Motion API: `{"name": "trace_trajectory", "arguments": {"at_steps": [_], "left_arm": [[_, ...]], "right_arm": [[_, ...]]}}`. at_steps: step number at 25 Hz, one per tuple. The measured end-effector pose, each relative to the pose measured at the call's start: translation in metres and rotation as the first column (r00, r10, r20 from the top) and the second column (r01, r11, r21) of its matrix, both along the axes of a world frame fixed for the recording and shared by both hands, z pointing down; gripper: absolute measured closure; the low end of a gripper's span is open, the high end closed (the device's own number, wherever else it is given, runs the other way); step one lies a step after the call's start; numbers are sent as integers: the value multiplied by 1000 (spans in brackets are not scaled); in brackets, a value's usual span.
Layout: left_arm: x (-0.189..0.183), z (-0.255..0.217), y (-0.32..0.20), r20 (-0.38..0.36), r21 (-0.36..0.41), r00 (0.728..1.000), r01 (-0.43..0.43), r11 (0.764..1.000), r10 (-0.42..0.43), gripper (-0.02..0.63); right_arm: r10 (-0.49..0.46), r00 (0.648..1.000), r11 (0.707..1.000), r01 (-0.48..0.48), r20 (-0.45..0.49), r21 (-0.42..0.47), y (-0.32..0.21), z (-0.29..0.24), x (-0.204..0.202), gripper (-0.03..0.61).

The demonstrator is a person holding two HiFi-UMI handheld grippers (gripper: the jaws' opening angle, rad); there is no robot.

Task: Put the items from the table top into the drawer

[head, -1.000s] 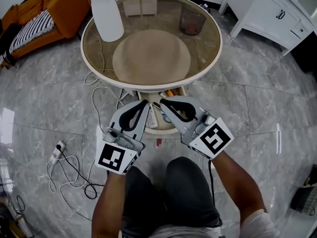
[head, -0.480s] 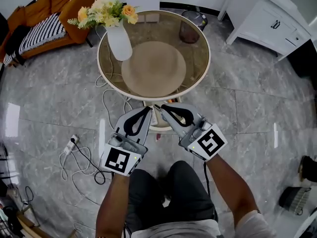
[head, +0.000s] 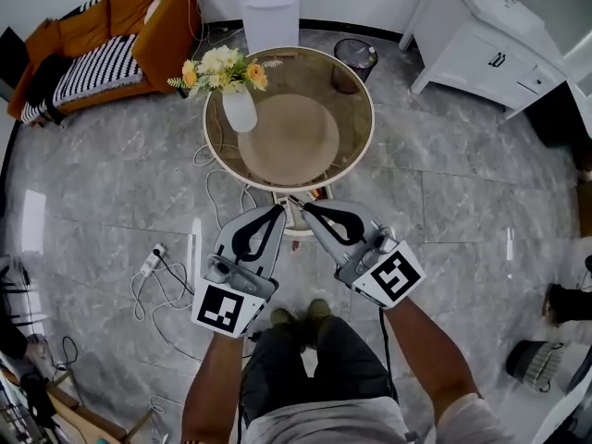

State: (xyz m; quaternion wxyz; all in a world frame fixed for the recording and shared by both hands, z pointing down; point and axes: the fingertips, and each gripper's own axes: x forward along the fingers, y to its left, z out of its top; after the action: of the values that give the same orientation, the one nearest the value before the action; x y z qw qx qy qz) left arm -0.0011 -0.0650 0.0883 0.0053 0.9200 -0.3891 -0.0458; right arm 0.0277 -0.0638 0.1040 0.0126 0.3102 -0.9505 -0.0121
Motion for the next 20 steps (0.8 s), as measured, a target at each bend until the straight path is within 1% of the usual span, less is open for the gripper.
{"name": "trace_trajectory", "arguments": {"at_steps": [4,9,16,20], "left_arm": [[3,-55,18,-7,8,1000,-20,1000,20,614],[2,-95,39,-7,8,1000,-25,1000,25,614],[9,-124,60,8,1,999,-35,999,35,614],[15,-141,71,-6,26,999,-42,999,42,614]], "right_arm": [[14,1000,1000,-14,23,5,17,-57,2,578],[26,999,1000,-27,44,13,36,-106,4,578],[43,997,999,-44,62,21,57,-139,12,578],[48,997,998,-50,60,27,69,-150,21,578]]}}
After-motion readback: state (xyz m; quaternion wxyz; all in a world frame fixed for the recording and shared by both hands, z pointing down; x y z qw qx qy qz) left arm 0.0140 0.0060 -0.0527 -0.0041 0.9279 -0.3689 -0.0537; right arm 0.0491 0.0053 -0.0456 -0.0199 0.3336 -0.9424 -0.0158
